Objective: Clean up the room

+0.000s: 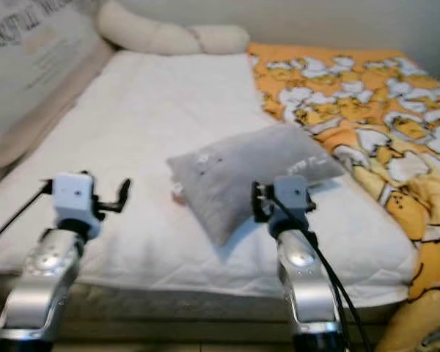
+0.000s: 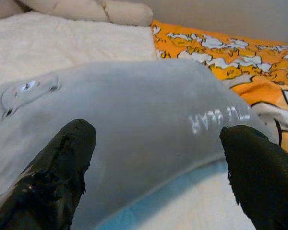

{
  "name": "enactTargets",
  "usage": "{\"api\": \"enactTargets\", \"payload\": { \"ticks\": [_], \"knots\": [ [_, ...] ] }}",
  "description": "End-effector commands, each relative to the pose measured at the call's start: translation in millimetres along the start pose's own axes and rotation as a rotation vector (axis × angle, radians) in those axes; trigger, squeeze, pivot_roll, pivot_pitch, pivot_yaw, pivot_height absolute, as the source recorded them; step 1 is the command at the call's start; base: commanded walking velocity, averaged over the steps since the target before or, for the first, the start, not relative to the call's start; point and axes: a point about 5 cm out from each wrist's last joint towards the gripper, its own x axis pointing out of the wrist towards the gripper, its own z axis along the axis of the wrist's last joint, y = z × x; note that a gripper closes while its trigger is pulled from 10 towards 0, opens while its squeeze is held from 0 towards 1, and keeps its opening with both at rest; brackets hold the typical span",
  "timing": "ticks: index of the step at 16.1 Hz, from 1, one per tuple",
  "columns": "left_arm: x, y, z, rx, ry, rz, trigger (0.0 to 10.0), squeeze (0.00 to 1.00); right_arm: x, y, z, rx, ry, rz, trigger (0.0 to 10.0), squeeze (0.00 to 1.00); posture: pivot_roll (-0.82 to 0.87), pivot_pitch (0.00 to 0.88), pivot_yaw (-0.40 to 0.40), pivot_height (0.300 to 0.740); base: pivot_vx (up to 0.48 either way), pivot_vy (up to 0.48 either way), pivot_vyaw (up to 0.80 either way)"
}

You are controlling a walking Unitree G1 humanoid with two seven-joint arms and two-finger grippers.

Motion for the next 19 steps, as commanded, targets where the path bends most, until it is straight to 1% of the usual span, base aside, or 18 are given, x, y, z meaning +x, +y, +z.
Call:
{"api": "enactTargets", "payload": {
  "ticks": [1, 2, 3, 4, 13, 14, 15, 16, 17, 19],
  "knots": [
    [3.2, -8.1, 5, -0.010, -0.015, -0.025, 10.0, 0.00, 1.1, -10.2, 4, -0.015, -0.015, -0.026, 10.0, 0.00, 0.12, 0.000, 0.005, 0.740, 0.371, 0.000, 0.80],
    [3.4, -8.0, 5, -0.009, -0.015, -0.026, 10.0, 0.00, 1.3, -10.2, 4, -0.016, -0.015, -0.026, 10.0, 0.00, 0.12, 0.000, 0.006, 0.740, 0.364, 0.000, 0.80],
    [3.5, -8.0, 6, -0.009, -0.015, -0.026, 10.0, 0.00, 1.3, -10.3, 4, -0.014, -0.012, -0.029, 10.0, 0.00, 0.12, 0.000, 0.006, 0.740, 0.364, 0.000, 0.00],
    [3.0, -7.6, 6, -0.006, -0.016, -0.027, 10.0, 0.00, 1.2, -12.7, 2, 0.011, -0.005, -0.051, 10.0, 0.00, 0.12, 0.000, 0.006, 0.740, 0.364, 0.000, 0.00],
    [-1.4, -12.3, 4, 0.003, -0.004, -0.046, 10.0, 0.00, -0.7, -18.5, 2, 0.017, 0.004, -0.079, 10.0, 0.00, 0.11, 0.000, 0.012, 0.740, 0.345, 0.000, 0.00],
    [-2.6, -12.7, 4, -0.005, -0.007, -0.046, 10.0, 0.00, -1.7, -21.8, -3, 0.049, 0.031, -0.097, 10.0, 0.00, 0.11, 0.000, 0.012, 0.740, 0.000, 0.000, 0.00],
    [-2.7, -14.1, 3, 0.007, 0.002, -0.060, 10.0, 0.00, -1.7, -25.3, -5, 0.075, 0.042, -0.109, 10.0, 0.00, 0.11, 0.000, 0.012, 0.740, 0.000, 0.000, 0.00],
    [-3.1, -16.1, 1, 0.032, 0.009, -0.087, 10.0, 0.00, -1.0, -30.9, -6, 0.084, 0.044, -0.138, 10.0, 0.96, 0.12, 0.000, 0.012, 0.740, 0.000, 0.000, 0.00],
    [-3.6, -17.0, 1, 0.039, 0.013, -0.102, 10.0, 0.00, -0.5, -33.4, -6, 0.087, 0.047, -0.148, 10.0, 1.00, 0.12, 0.000, 0.014, 0.740, 0.000, 0.000, 0.00],
    [-5.7, -17.9, -1, 0.052, 0.024, -0.137, 10.0, 0.00, -0.5, -40.6, -7, 0.098, 0.058, -0.182, 10.0, 1.00, 0.11, 0.000, 0.019, 0.740, 0.000, 0.000, 0.00]
  ]
}}
